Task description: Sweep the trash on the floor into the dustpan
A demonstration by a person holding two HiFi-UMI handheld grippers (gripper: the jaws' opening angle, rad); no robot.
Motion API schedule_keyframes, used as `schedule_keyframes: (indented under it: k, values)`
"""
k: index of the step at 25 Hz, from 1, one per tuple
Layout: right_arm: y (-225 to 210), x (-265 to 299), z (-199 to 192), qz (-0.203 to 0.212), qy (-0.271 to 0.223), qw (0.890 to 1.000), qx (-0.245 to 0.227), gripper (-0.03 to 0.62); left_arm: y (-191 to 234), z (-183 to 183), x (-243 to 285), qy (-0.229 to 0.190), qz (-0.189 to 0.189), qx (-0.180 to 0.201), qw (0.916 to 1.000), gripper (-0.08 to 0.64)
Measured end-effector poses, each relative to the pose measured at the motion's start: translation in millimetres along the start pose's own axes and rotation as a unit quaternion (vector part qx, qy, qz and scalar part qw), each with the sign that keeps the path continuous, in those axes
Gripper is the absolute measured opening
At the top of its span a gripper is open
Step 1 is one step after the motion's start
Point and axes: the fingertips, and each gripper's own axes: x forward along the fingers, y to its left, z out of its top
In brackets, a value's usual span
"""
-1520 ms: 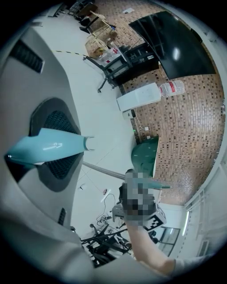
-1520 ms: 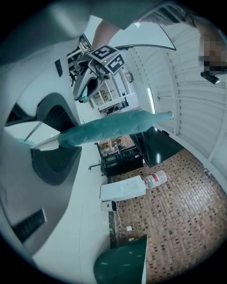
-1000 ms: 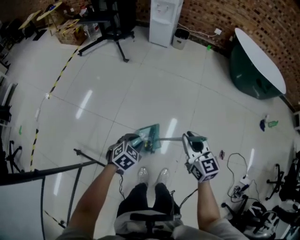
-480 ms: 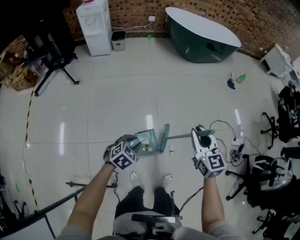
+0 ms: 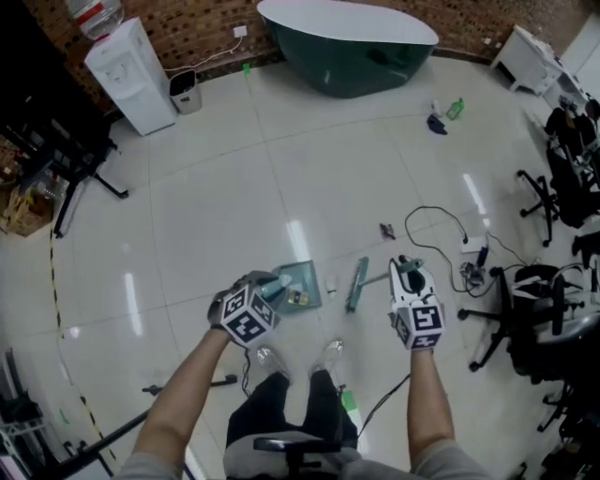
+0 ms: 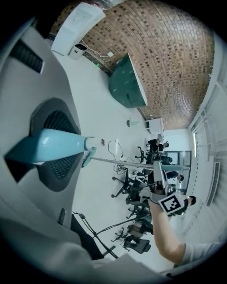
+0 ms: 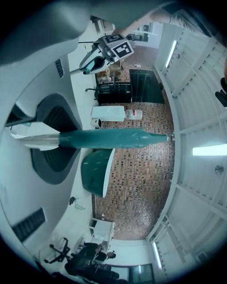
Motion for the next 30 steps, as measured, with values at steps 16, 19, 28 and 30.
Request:
schedule_keyframes:
  k: [16, 19, 28, 30]
  values:
    - [117, 19, -62, 0.146, 0.01, 0.984, 0.102, 0.094, 1, 17, 23, -0.002, -0.013, 0.019, 0.9997, 0.106]
    - [126, 14, -50, 0.172, 0.0, 0.98, 0.104, 0.091, 3, 16, 23, -0.003, -0.013, 0.016, 0.9998, 0.106]
    - [44, -47, 26, 0.128, -0.097, 0.98, 0.114, 0.078, -9, 48, 27, -0.003, -0.002, 0.014, 0.9999, 0.106]
    - [22, -58, 37, 0.119, -0.107, 0.982, 0.099, 0.078, -8, 65, 28, -0.009, 0.006, 0.001, 0.9999, 0.106]
